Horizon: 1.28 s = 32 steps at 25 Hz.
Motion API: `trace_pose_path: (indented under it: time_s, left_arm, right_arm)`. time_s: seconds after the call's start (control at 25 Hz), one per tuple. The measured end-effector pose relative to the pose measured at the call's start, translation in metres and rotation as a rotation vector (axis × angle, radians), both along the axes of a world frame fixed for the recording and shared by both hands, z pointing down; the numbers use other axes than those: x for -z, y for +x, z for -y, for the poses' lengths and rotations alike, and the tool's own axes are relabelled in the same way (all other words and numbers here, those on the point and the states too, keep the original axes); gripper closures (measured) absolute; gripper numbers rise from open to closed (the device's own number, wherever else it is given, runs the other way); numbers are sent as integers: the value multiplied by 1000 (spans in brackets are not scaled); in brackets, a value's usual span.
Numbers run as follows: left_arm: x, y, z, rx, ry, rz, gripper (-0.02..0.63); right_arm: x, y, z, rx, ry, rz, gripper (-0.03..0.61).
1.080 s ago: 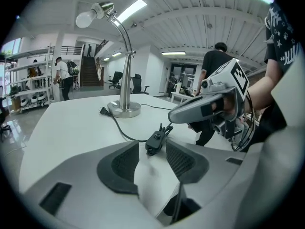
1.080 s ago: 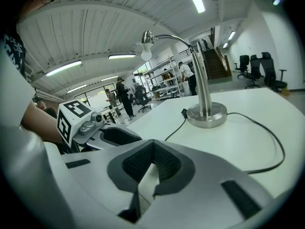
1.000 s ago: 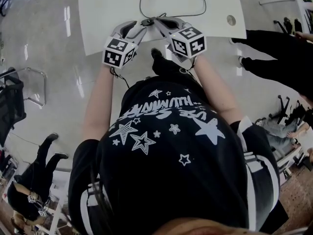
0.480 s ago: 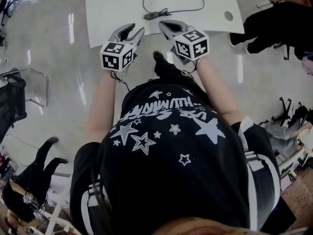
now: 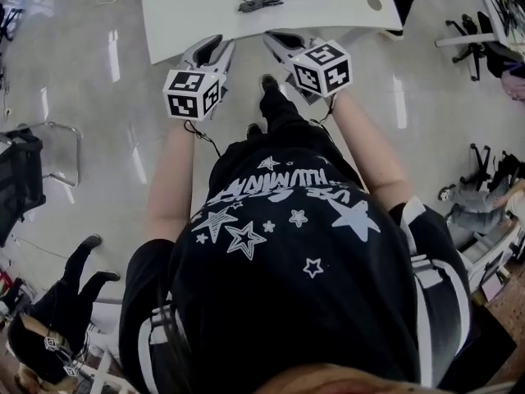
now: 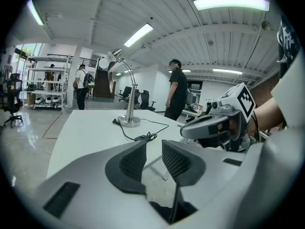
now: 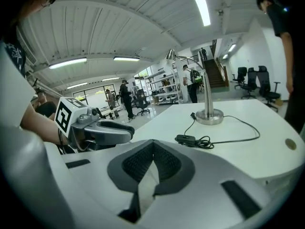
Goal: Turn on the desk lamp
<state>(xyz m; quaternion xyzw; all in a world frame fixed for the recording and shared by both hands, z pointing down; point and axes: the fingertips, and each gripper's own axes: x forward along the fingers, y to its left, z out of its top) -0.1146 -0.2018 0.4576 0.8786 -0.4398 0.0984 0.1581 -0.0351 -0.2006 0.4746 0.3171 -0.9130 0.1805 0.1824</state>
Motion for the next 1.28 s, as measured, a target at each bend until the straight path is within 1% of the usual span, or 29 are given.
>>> trace_pose_path:
  time_s: [0.08, 0.2, 0.36, 0.52, 0.84, 1.04, 1.28]
  left_arm:
    - [-1, -2, -8, 11, 1, -4, 519]
    - [-1, -5, -15, 29, 4, -14, 554]
    - [0, 1, -23, 44, 2, -28, 580]
    - [5, 11, -31, 54, 21, -14, 603]
    - [29, 46, -58, 80, 59, 11, 603]
    - [40, 65, -85, 121, 87, 13, 603]
    - [52, 93, -119, 159, 111, 12, 604]
  right_arm:
    - [1, 3, -8, -28, -12, 23, 574]
    - [2, 8, -17, -55, -14, 24, 573]
    - [2, 20, -28, -70, -13, 20, 574]
    - [2, 28, -36, -72, -16, 37, 574]
    - [15, 54, -62, -49, -9, 80, 574]
    - [20, 71, -85, -52, -7, 106, 574]
    - [26, 96, -116, -24, 16, 106, 574]
